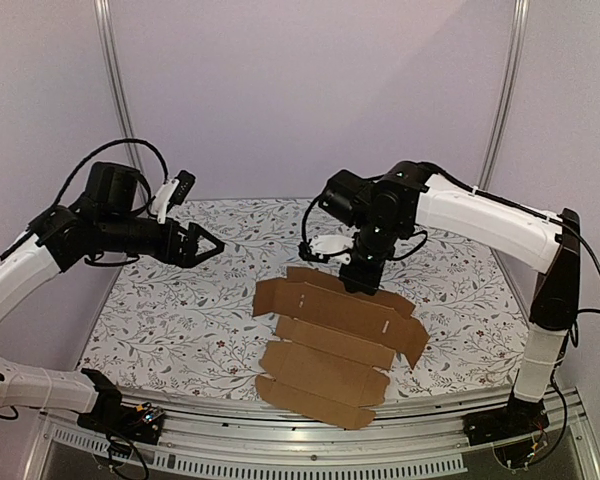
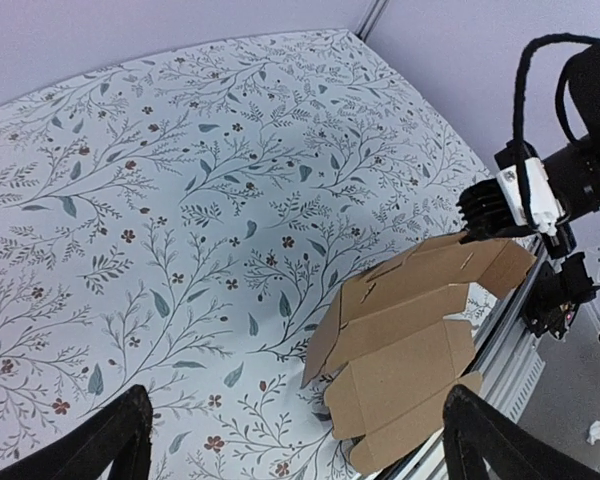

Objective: Fold the paper box

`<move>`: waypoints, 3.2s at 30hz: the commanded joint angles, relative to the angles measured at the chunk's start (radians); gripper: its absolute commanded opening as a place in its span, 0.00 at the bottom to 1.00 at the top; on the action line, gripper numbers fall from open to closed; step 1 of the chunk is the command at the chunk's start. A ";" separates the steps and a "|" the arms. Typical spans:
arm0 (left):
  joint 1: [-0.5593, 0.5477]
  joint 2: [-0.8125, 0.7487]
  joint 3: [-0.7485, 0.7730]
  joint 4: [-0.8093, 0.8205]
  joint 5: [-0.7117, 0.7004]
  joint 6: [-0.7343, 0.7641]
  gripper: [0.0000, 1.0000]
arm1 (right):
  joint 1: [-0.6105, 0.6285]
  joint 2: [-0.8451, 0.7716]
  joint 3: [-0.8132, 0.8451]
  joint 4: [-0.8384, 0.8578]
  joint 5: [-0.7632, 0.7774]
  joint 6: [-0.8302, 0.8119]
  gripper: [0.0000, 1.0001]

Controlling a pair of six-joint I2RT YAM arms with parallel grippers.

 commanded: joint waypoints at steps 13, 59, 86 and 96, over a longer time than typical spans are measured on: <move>-0.145 0.058 -0.260 0.359 -0.123 -0.162 0.92 | 0.022 0.080 0.105 0.074 0.002 -0.207 0.00; -0.272 0.179 -0.287 0.318 -0.368 -0.118 0.00 | -0.001 0.186 0.230 0.018 -0.093 -0.160 0.10; -0.343 0.180 -0.292 0.307 -0.479 -0.071 0.00 | -0.118 0.096 0.040 0.080 -0.218 -0.164 0.34; -0.344 0.189 -0.288 0.298 -0.489 -0.073 0.00 | -0.121 0.038 -0.036 0.112 -0.209 -0.144 0.30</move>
